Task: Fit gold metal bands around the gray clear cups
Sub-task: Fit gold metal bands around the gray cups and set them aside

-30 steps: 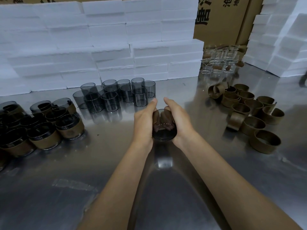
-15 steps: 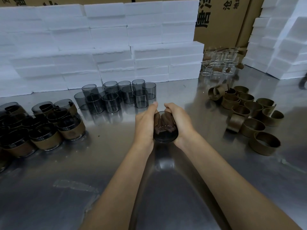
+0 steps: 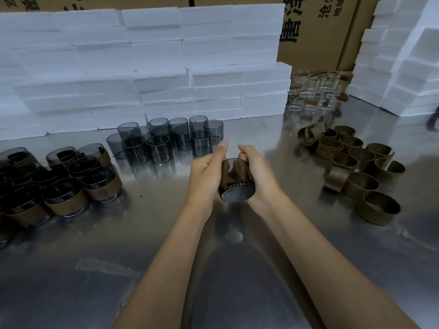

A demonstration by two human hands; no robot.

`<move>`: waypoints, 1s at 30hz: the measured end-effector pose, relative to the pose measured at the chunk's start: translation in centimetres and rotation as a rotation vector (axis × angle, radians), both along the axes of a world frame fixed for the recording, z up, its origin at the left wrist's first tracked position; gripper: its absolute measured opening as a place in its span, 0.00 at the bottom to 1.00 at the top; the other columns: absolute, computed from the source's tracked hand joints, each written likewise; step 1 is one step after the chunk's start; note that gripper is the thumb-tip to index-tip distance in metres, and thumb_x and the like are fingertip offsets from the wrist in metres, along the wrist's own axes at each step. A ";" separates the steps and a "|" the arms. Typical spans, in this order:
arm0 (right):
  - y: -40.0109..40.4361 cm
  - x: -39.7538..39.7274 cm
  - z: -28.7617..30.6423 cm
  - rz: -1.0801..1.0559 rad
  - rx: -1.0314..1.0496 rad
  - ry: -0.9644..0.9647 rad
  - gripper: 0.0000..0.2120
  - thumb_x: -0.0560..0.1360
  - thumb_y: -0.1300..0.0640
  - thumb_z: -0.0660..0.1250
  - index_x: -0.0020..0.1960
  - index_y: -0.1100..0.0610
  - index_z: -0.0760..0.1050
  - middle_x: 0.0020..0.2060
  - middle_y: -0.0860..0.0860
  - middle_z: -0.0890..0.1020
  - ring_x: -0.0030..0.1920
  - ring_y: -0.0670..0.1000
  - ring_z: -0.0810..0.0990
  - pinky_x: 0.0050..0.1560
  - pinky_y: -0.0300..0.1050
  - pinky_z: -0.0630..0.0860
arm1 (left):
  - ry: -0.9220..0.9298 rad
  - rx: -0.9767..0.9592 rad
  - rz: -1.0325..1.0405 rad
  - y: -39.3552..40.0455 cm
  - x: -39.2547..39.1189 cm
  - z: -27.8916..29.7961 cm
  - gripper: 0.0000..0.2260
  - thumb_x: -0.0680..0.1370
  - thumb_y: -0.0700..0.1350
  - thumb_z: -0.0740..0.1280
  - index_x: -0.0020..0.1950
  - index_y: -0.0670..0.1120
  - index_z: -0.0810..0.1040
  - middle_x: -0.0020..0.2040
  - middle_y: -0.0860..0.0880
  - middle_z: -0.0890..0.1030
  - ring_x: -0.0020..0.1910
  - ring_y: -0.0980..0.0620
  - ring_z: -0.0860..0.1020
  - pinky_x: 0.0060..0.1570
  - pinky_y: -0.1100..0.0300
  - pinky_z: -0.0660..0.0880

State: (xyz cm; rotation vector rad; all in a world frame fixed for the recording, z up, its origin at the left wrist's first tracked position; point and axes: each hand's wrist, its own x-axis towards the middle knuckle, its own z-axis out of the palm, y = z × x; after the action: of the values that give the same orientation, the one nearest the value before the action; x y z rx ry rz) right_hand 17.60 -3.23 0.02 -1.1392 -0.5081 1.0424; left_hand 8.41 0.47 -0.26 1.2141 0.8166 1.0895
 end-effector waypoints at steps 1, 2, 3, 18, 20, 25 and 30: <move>-0.1 0.0 0.1 0.035 0.012 0.046 0.19 0.80 0.50 0.64 0.32 0.54 0.69 0.27 0.51 0.69 0.27 0.50 0.71 0.35 0.44 0.69 | 0.009 0.058 -0.009 0.0 -0.1 0.0 0.29 0.77 0.62 0.69 0.28 0.40 0.69 0.29 0.45 0.68 0.33 0.46 0.66 0.36 0.54 0.66; -0.2 0.1 0.2 0.109 0.009 0.109 0.17 0.80 0.48 0.64 0.36 0.55 0.73 0.30 0.52 0.73 0.30 0.50 0.75 0.37 0.44 0.73 | 0.021 0.120 -0.006 0.0 -0.3 0.1 0.34 0.77 0.64 0.68 0.32 0.34 0.69 0.30 0.44 0.70 0.32 0.47 0.68 0.34 0.57 0.67; -0.4 0.1 0.3 0.205 -0.014 0.174 0.17 0.80 0.45 0.63 0.40 0.57 0.77 0.35 0.54 0.78 0.35 0.52 0.79 0.41 0.46 0.77 | 0.033 0.182 0.009 0.0 -0.4 0.2 0.36 0.77 0.66 0.68 0.35 0.30 0.69 0.30 0.44 0.71 0.31 0.50 0.69 0.31 0.61 0.67; -0.6 2.0 -0.1 0.259 -0.010 0.162 0.23 0.81 0.45 0.59 0.48 0.64 0.83 0.39 0.63 0.84 0.35 0.59 0.83 0.36 0.47 0.82 | 0.141 0.238 -0.005 0.2 -2.4 0.9 0.11 0.79 0.39 0.64 0.53 0.50 0.85 0.53 0.51 0.85 0.51 0.58 0.79 0.52 0.59 0.73; -0.5 2.1 0.0 0.197 0.003 0.183 0.23 0.82 0.45 0.57 0.48 0.62 0.82 0.38 0.60 0.85 0.35 0.57 0.84 0.38 0.49 0.83 | 0.176 0.324 -0.061 -0.2 -2.3 1.0 0.15 0.72 0.41 0.67 0.57 0.52 0.82 0.57 0.49 0.82 0.54 0.57 0.78 0.52 0.65 0.73; -0.5 2.1 0.5 0.140 0.044 0.330 0.31 0.85 0.41 0.51 0.65 0.67 0.75 0.57 0.66 0.82 0.57 0.63 0.82 0.54 0.58 0.81 | 0.358 0.508 -0.091 -0.8 -0.8 -0.3 0.28 0.70 0.39 0.78 0.65 0.59 0.74 0.63 0.51 0.71 0.60 0.60 0.74 0.59 0.57 0.77; -0.5 2.4 0.5 0.168 0.079 0.330 0.28 0.85 0.44 0.50 0.66 0.67 0.74 0.62 0.67 0.80 0.61 0.65 0.80 0.65 0.63 0.76 | 0.267 0.423 -0.047 -0.2 -0.4 -1.2 0.32 0.68 0.38 0.81 0.65 0.58 0.73 0.61 0.51 0.75 0.57 0.63 0.76 0.50 0.70 0.75</move>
State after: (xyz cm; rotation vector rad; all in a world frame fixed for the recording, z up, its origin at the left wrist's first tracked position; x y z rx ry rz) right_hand 19.97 -3.68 0.51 -0.8429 -0.3823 1.3161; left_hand 8.01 0.32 -1.47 1.7544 0.7745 1.1081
